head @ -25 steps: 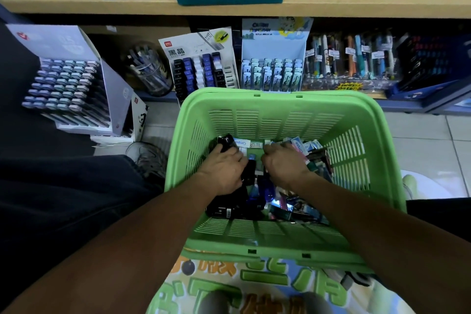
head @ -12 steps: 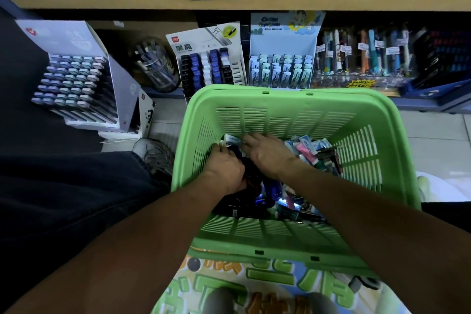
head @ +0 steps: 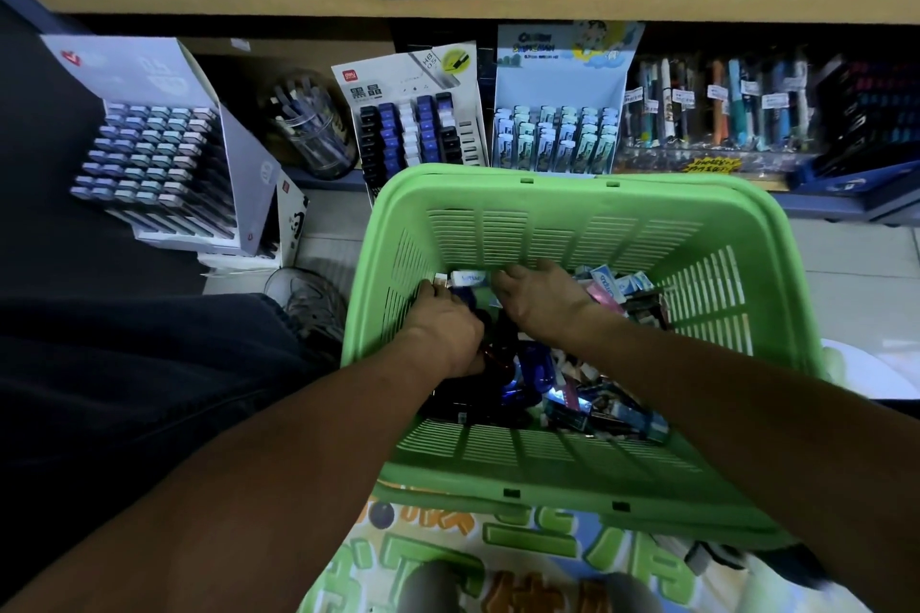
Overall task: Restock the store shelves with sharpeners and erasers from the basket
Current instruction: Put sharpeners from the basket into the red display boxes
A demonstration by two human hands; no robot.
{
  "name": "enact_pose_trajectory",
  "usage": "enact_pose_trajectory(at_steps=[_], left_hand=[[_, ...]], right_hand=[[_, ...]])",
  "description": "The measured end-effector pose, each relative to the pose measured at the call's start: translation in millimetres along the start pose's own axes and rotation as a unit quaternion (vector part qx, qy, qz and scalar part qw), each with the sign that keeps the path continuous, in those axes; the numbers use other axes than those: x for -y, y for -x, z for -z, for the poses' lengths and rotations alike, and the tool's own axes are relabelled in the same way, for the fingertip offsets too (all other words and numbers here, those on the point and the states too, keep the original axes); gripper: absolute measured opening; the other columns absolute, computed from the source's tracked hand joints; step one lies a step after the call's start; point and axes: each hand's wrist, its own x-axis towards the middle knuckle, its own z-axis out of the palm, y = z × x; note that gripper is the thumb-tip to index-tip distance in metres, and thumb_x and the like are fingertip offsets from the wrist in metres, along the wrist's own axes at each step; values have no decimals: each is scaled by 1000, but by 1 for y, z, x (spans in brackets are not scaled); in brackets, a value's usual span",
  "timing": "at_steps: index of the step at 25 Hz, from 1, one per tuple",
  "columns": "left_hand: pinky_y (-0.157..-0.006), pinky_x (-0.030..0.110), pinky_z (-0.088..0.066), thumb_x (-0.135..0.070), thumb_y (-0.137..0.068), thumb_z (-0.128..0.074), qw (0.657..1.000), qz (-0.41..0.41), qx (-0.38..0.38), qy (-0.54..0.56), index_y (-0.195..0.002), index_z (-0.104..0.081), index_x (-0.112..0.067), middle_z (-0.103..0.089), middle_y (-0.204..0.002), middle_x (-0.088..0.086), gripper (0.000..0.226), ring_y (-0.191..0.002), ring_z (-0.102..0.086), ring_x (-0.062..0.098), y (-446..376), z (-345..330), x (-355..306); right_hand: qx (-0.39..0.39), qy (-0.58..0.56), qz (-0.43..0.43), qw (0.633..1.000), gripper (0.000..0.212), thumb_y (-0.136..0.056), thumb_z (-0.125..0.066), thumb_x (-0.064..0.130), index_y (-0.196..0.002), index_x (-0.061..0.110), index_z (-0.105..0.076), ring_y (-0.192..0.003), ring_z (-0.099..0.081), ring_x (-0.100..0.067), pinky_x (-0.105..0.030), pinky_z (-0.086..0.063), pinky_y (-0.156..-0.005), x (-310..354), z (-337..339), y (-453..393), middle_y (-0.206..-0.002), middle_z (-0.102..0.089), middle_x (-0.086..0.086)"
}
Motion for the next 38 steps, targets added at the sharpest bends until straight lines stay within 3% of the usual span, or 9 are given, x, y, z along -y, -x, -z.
enact_pose_trajectory(at_steps=[2, 5, 9, 14, 17, 24, 30, 34, 38], left_hand=[[-110, 51, -27, -61, -94, -42, 1000, 0, 9, -7, -132, -56, -18, -56, -136, 16, 59, -128, -47, 33, 0, 2, -1], [-114, 55, -22, -61, -93, -44, 999, 16, 28, -1, -145, -45, -15, -43, -150, 20, 70, -139, -36, 37, 0, 4, -6], [-111, 58, -28, -59, -93, -46, 999, 11, 38, 2, -143, -49, -16, -47, -147, 17, 65, -137, -39, 39, 2, 7, -9], [-108, 53, -34, -58, -94, -48, 999, -10, 46, -6, -127, -60, -17, -62, -129, 9, 54, -122, -55, 29, 6, 11, -6], [-105, 49, -36, -61, -95, -46, 999, -18, 42, -11, -124, -60, -17, -64, -123, 8, 55, -118, -57, 28, 10, 14, -5], [-108, 55, -31, -61, -92, -49, 999, -11, 37, 4, -139, -51, -16, -47, -142, 14, 65, -130, -45, 30, 3, 4, -6], [-110, 55, -28, -58, -92, -52, 999, -19, 27, 21, -140, -49, -20, -50, -143, 11, 62, -132, -44, 29, 1, 0, -2], [-109, 55, -29, -58, -92, -52, 999, -20, 25, 12, -137, -52, -20, -52, -140, 11, 59, -130, -46, 29, 0, 1, -2], [-109, 56, -29, -59, -91, -51, 999, -22, 32, 15, -136, -53, -22, -52, -140, 11, 59, -128, -47, 29, -2, -1, -3]], right_hand=[[-30, -35, -8, 999, 36, -98, -46, 17, -133, 15, -58, -121, -51, -27, -39, -45, -88, 0, 5, -3, -137, -54, -7], [-4, -136, 51, 989, 55, -102, -45, 17, -155, 18, -30, -135, -42, -26, -42, -48, -99, 10, 7, -21, -161, -30, -1], [26, -82, 59, 995, 58, -106, -38, 25, -158, 32, -15, -131, -42, -24, -39, -45, -92, 11, 15, -37, -166, -8, 12], [24, -46, -31, 998, 39, -105, -35, 22, -143, 19, -48, -126, -49, -24, -37, -42, -87, 14, 15, -29, -149, -39, 1], [40, 2, -47, 998, 36, -104, -40, 20, -135, 16, -55, -125, -43, -25, -38, -40, -82, 13, 11, -12, -142, -39, -4], [53, -56, -51, 996, 36, -106, -35, 22, -141, 23, -46, -124, -49, -29, -35, -40, -70, 24, 8, -26, -147, -41, 0], [59, -45, -60, 995, 35, -105, -35, 16, -139, 15, -45, -120, -55, -33, -35, -42, -73, 26, 8, -44, -138, -51, -7], [46, -25, -65, 997, 35, -101, -36, 10, -130, 13, -55, -106, -66, -29, -32, -39, -64, 32, 2, -42, -134, -55, -6], [45, -49, -47, 997, 33, -104, -36, 12, -135, 12, -47, -109, -65, -33, -35, -38, -67, 28, 13, -38, -130, -58, -9]])
